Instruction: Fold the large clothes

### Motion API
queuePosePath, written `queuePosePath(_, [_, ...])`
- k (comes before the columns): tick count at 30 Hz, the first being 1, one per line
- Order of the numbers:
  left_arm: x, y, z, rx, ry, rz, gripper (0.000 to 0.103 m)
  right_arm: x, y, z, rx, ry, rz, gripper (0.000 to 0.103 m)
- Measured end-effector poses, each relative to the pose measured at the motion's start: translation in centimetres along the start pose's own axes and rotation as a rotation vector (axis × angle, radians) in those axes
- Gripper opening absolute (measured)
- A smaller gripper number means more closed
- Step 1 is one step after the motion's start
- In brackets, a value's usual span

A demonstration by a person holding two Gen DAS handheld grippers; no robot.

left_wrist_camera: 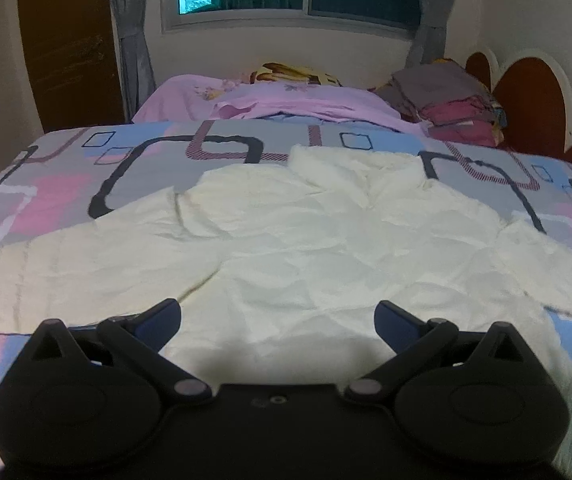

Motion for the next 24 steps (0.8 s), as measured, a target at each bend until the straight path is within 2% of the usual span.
queuePosePath(10, [-1.1,-3.5,5.2,0.019,-0.014,-0.006,0.103,-1.0,-5.5,11.8,-0.12,-0.06,-0.054,0.103])
queuePosePath(17, [-1.8,-5.0,7.4,0.041,-0.055,-0.018,0.103,-3.0,-8.2,17.5,-0.193,-0.111,-0.102,0.102])
queuePosePath(20, [-1.9,-5.5,7.9,0.06,-0.081,-0.014,0.102,-4.1,-9.2,20.3,-0.236,-0.16,-0.12,0.102])
queuePosePath(24, [-2.2,-5.9,8.2,0.078,-0.104,-0.02,0.102,-5.7,-10.5,23.2,-0.251,-0.255,-0.153,0.102])
Point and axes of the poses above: each gripper's, at about its wrist camera, not at the fingertips, and y roughly against the way its jaws point, z to its right, x to its top, the point moved 9 cm from there along -y, roughly the way its jaws point, and after that the axes turned 12 degrees about y, right-handed, at the moved point
